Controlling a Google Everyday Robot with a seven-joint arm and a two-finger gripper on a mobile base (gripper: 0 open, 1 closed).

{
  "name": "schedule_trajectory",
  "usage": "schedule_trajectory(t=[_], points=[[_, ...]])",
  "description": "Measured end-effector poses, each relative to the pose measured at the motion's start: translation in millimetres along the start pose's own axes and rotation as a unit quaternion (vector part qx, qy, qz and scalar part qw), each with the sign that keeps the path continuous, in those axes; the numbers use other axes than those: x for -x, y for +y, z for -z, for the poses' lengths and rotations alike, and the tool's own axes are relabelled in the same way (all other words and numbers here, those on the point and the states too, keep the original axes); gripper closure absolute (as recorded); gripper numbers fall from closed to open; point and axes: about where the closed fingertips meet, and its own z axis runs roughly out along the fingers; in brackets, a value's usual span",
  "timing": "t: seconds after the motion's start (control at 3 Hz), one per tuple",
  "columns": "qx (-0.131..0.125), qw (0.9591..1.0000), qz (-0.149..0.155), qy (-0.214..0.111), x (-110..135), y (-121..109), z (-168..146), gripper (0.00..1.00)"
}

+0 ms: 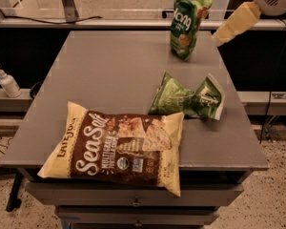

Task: Move green jalapeno chip bag near brown chip bag

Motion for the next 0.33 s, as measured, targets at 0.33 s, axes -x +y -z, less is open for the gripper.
schedule_trajectory(t=[0.33], points=[[0.0,1.0,0.0,0.0,-0.5,0.3,-0.3,0.0]])
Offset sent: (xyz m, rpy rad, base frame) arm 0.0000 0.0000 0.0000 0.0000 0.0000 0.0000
